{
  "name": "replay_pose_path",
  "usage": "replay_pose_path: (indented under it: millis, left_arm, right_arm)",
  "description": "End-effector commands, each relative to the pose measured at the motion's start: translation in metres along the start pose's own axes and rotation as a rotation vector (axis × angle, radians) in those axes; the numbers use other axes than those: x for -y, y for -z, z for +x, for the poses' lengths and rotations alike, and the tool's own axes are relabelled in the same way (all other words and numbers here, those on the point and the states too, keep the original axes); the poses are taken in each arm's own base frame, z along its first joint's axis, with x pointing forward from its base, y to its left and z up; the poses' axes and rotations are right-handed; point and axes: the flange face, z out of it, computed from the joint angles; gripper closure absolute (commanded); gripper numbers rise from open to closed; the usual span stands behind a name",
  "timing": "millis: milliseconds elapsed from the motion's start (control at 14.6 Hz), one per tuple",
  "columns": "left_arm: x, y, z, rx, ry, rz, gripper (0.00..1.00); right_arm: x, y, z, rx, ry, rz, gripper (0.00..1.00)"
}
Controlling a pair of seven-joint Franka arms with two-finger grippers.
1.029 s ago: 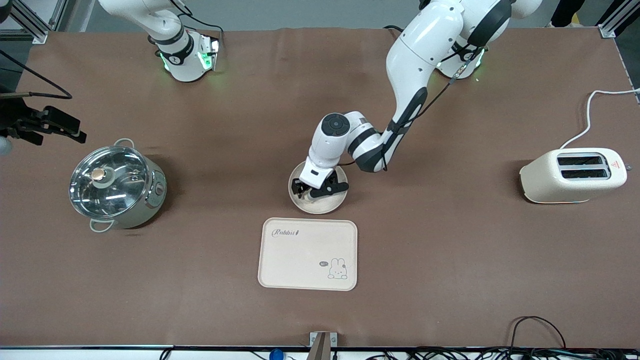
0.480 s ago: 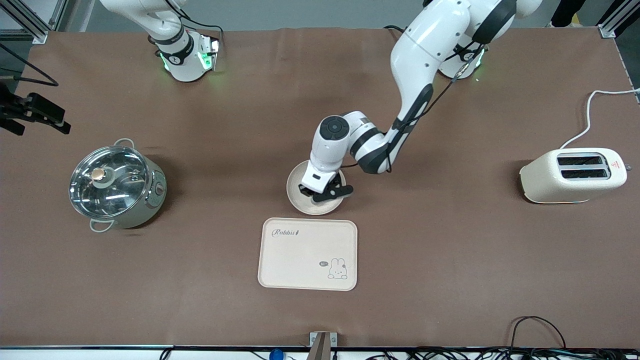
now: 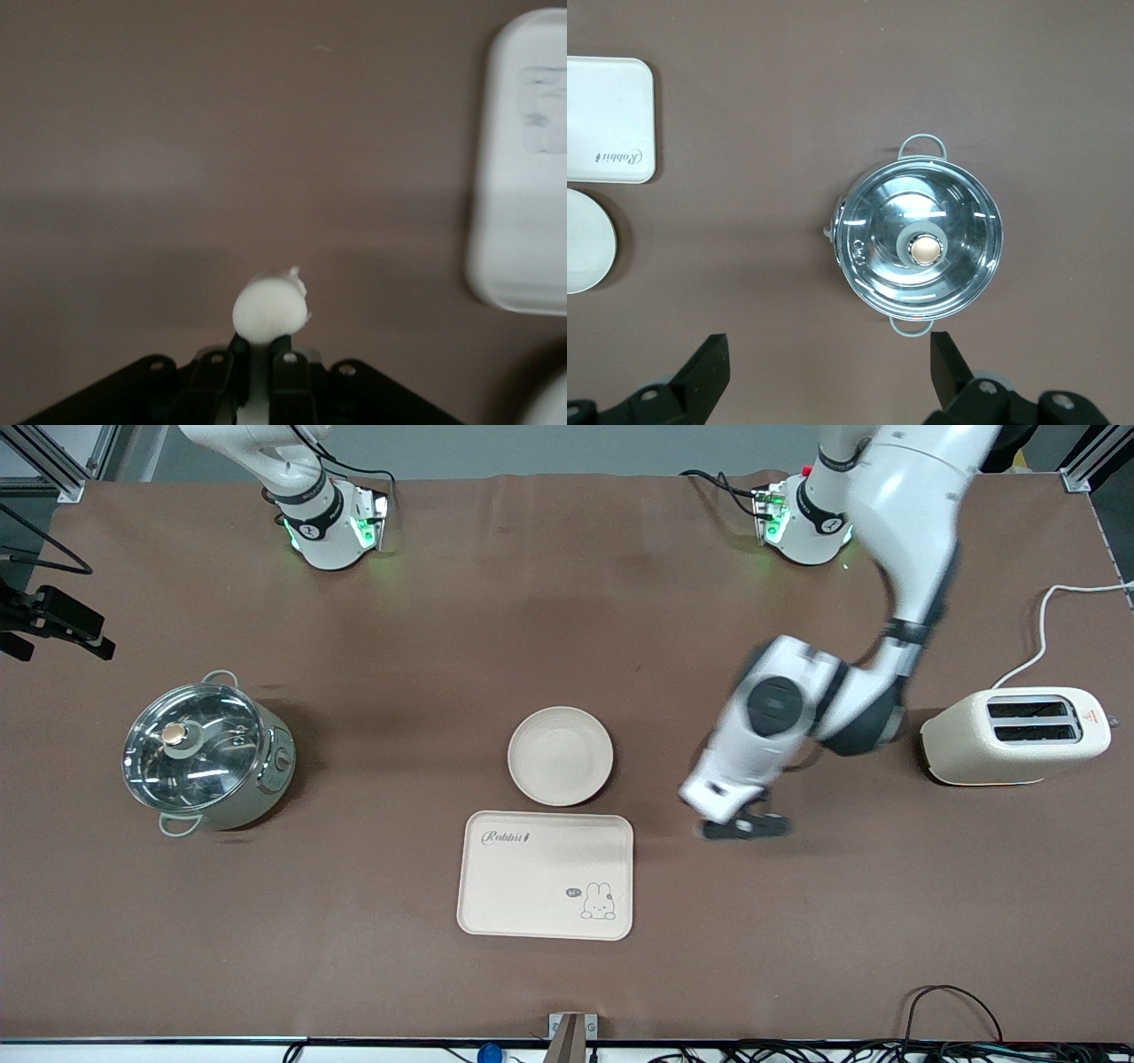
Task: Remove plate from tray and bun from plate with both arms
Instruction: 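Lift the bun and carry it toward the toaster with the left gripper, then lower the bun onto the table beside the toaster and open the left gripper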
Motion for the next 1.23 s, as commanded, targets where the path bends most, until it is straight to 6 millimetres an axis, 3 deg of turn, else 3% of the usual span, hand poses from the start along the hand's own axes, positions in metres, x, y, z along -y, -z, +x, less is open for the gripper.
replay_pose_path:
  millis: [0, 69, 137, 411, 549, 754, 891, 1029, 1166]
  left_arm:
    - [0.085, -0.049, -0.016, 0.004, -0.080, -0.036, 0.79]
    - [0.102, -0.060, -0.015, 0.019, -0.095, -0.038, 0.50]
    - [0.111, -0.067, -0.013, 0.025, -0.109, -0.039, 0.01]
    - [0.115, -0.060, -0.004, 0.007, -0.099, -0.037, 0.00]
    - [0.119, -0.047, 0.007, 0.001, -0.089, -0.030, 0.00]
    - [0.141, -0.003, 0.038, 0.027, -0.051, -0.002, 0.00]
    - [0.138, 0.031, 0.053, -0.006, -0.047, 0.001, 0.00]
    - [0.137, 0.068, 0.058, -0.014, -0.047, 0.016, 0.00]
    - [0.149, 0.109, 0.055, -0.011, -0.047, 0.044, 0.00]
  right_arm:
    - [0.022, 0.002, -0.009, -0.004, 0.037, -0.018, 0.00]
    - [0.021, 0.001, -0.011, -0.001, 0.033, -0.020, 0.00]
    - [0.020, 0.002, -0.012, -0.002, 0.030, -0.020, 0.00]
    - [0.017, 0.002, -0.013, 0.001, 0.028, -0.019, 0.00]
    - [0.015, 0.003, -0.015, -0.001, 0.025, -0.019, 0.00]
    - [0.007, 0.003, -0.017, -0.002, 0.013, -0.018, 0.00]
    - [0.008, 0.002, -0.017, 0.002, 0.011, -0.018, 0.00]
    - [0.005, 0.002, -0.016, -0.002, 0.007, -0.018, 0.00]
    - [0.006, 0.002, -0.015, -0.005, 0.007, -0.017, 0.00]
